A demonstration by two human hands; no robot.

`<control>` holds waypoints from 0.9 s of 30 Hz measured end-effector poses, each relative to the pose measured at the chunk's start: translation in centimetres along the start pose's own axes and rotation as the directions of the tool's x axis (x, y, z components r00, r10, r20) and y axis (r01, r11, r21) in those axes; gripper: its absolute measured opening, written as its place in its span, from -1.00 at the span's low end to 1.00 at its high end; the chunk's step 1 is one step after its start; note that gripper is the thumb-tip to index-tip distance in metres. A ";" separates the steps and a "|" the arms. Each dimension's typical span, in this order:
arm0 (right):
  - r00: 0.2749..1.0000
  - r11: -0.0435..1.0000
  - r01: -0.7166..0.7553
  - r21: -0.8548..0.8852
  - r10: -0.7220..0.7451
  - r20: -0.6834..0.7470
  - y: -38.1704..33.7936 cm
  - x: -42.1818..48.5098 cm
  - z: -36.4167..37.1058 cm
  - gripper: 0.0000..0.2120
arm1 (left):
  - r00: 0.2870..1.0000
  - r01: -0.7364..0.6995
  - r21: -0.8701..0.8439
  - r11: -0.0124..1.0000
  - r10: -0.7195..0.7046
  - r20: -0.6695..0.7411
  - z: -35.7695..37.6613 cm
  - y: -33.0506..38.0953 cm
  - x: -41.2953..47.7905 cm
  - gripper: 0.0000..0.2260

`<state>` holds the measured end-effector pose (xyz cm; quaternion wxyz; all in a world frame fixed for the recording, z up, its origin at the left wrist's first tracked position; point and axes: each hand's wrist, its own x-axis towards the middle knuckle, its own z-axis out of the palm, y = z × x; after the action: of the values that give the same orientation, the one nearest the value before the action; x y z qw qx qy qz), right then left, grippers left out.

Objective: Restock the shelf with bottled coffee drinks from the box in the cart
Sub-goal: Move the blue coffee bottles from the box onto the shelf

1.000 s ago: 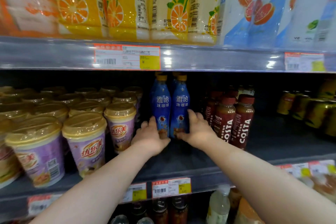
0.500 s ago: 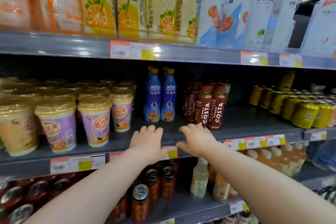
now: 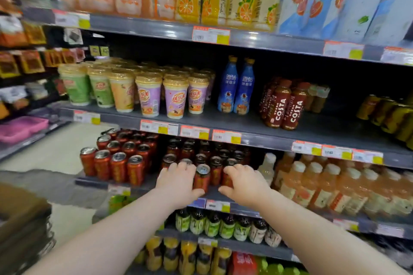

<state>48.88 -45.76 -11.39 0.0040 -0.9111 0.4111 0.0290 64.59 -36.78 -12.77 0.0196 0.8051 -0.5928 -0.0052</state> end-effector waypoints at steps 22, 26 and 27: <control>0.875 0.881 0.470 0.047 -0.472 0.104 -27.3 -5.3 4.0 -0.43 | 0.886 0.455 -0.057 0.888 -0.446 0.127 4.0 -18.8 -24.0 -0.39; 0.837 0.850 0.524 0.057 -0.527 0.151 -36.6 -4.5 4.5 -0.43 | 0.839 0.539 -0.065 0.840 -0.528 0.133 3.7 -26.6 -28.5 -0.37; 0.827 0.841 0.538 0.050 -0.539 0.158 -39.0 -4.4 4.6 -0.42 | 0.827 0.557 -0.068 0.828 -0.546 0.131 3.7 -28.6 -29.8 -0.37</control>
<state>75.03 -16.51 -16.41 0.0479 -0.9843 0.1360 0.1017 82.90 0.01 -17.95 0.0273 0.9384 -0.3340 -0.0840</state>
